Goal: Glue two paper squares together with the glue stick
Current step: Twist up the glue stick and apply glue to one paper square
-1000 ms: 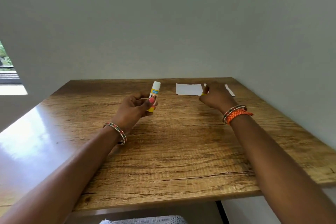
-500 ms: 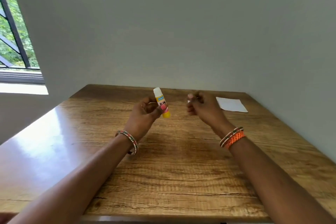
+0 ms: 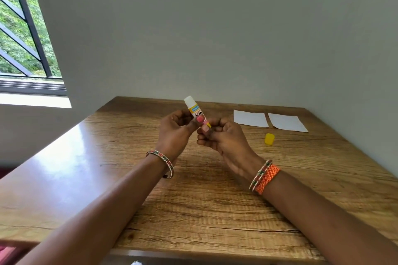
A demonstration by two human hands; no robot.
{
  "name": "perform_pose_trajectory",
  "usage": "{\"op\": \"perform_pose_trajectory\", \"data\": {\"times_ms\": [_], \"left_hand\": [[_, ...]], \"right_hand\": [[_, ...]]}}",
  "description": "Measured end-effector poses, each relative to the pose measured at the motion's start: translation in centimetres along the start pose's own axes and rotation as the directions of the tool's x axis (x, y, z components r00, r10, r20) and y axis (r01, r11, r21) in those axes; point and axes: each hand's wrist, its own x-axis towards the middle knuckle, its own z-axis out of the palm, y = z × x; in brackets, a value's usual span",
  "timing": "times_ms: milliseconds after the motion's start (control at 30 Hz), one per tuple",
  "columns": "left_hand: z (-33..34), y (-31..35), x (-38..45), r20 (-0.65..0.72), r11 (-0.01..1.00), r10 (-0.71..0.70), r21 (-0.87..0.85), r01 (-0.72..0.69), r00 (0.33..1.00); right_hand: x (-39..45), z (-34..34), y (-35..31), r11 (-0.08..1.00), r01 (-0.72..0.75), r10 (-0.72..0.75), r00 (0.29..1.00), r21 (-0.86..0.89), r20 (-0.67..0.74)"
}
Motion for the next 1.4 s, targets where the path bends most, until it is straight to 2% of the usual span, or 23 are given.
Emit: {"op": "perform_pose_trajectory", "data": {"times_ms": [267, 400, 533, 667, 833, 933, 1033, 1167, 1300, 1367, 1400], "left_hand": [[-0.3, -0.4, 0.2, 0.032, 1.0, -0.003, -0.017, 0.004, 0.999], [-0.1, -0.4, -0.1, 0.082, 0.997, -0.049, -0.051, 0.053, 0.995], [-0.1, -0.2, -0.1, 0.033, 0.996, -0.031, -0.081, 0.034, 0.999], [-0.6, -0.1, 0.2, 0.042, 0.992, -0.034, -0.118, 0.039, 0.999], [-0.6, -0.2, 0.3, 0.115, 0.959, -0.074, -0.263, 0.103, 0.991], [-0.4, -0.2, 0.1, 0.158, 0.9, -0.13, -0.397, 0.183, 0.979], [-0.5, -0.2, 0.2, 0.141, 0.883, -0.143, -0.429, 0.19, 0.98], [-0.8, -0.1, 0.7, 0.148, 0.858, -0.125, -0.48, 0.182, 0.981], [-0.9, -0.2, 0.8, 0.143, 0.844, -0.125, -0.504, 0.181, 0.982], [-1.0, -0.1, 0.8, 0.128, 0.852, -0.145, -0.488, 0.19, 0.981], [-1.0, -0.1, 0.8, 0.118, 0.855, -0.156, -0.48, 0.194, 0.981]], "right_hand": [[0.0, -0.1, 0.1, 0.999, -0.043, 0.042, 0.998, 0.012, 0.053], [0.1, -0.1, 0.0, 0.998, -0.048, 0.048, 0.999, 0.036, -0.014], [0.1, -0.1, 0.2, 1.0, -0.014, 0.013, 0.998, -0.012, -0.062], [0.1, -0.1, 0.1, 0.998, -0.046, 0.046, 0.999, -0.033, 0.007], [-0.1, 0.2, -0.2, 0.998, -0.058, 0.058, 0.998, 0.019, -0.001], [-0.3, 0.4, -0.1, 1.0, -0.006, 0.008, 0.998, 0.027, -0.068], [-0.4, 0.5, 0.0, 0.999, 0.037, -0.037, 0.993, 0.0, -0.11], [-0.4, 0.7, -0.5, 1.0, 0.007, -0.006, 0.999, 0.029, -0.045], [-0.6, 1.2, -0.4, 0.992, 0.018, -0.02, 1.0, -0.123, -0.008], [-0.8, 1.5, 0.0, 0.958, 0.091, -0.101, 0.995, -0.272, -0.022], [-0.8, 1.5, 0.2, 0.914, 0.16, -0.187, 0.982, -0.373, -0.035]]}}
